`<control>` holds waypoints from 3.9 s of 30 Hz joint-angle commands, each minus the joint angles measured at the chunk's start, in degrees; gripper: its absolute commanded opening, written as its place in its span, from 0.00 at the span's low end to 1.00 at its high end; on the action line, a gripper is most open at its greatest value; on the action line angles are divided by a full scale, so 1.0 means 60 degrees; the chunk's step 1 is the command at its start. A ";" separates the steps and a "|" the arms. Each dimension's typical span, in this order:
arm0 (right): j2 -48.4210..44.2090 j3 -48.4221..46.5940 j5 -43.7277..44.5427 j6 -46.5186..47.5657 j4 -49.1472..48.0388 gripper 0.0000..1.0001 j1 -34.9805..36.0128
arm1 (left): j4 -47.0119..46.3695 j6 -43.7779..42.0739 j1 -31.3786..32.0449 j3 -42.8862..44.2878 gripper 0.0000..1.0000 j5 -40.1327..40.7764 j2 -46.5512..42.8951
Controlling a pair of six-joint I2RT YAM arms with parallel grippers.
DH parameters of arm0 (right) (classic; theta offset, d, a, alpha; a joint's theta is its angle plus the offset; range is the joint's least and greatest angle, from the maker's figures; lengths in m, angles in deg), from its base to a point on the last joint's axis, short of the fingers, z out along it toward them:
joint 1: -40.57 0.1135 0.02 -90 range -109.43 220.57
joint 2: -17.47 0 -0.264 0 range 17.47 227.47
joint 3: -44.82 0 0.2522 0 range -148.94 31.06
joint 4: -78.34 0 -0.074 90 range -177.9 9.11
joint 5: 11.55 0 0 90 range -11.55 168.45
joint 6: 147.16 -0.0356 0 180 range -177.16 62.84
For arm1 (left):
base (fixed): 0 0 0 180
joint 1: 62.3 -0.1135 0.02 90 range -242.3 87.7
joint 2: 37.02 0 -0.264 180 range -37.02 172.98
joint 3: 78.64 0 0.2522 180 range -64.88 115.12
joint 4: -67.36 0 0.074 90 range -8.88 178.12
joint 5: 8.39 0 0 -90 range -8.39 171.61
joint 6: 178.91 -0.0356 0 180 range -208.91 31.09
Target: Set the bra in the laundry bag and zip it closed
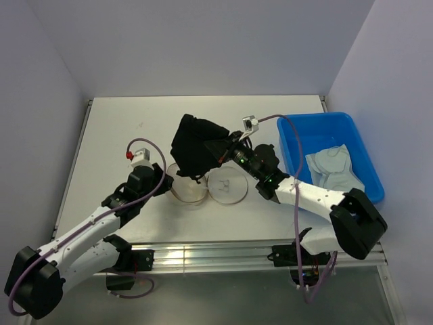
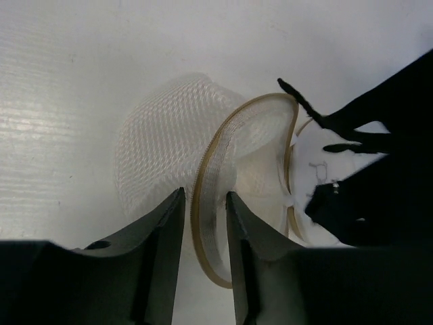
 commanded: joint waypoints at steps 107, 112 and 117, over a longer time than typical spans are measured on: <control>0.2360 -0.0838 0.4982 -0.4239 0.3960 0.00 0.2312 | -0.4137 0.2872 0.1569 -0.1212 0.00 -0.3238 -0.0963; 0.2170 -0.0882 0.5714 -0.3743 0.4458 0.23 0.2282 | -0.4254 0.3400 0.1554 -0.1008 0.00 -0.3590 -0.1183; 0.1775 -0.1596 0.5322 -0.2454 0.6047 0.82 0.2209 | -0.3670 0.3504 0.1525 -0.0584 0.00 -0.3020 -0.1417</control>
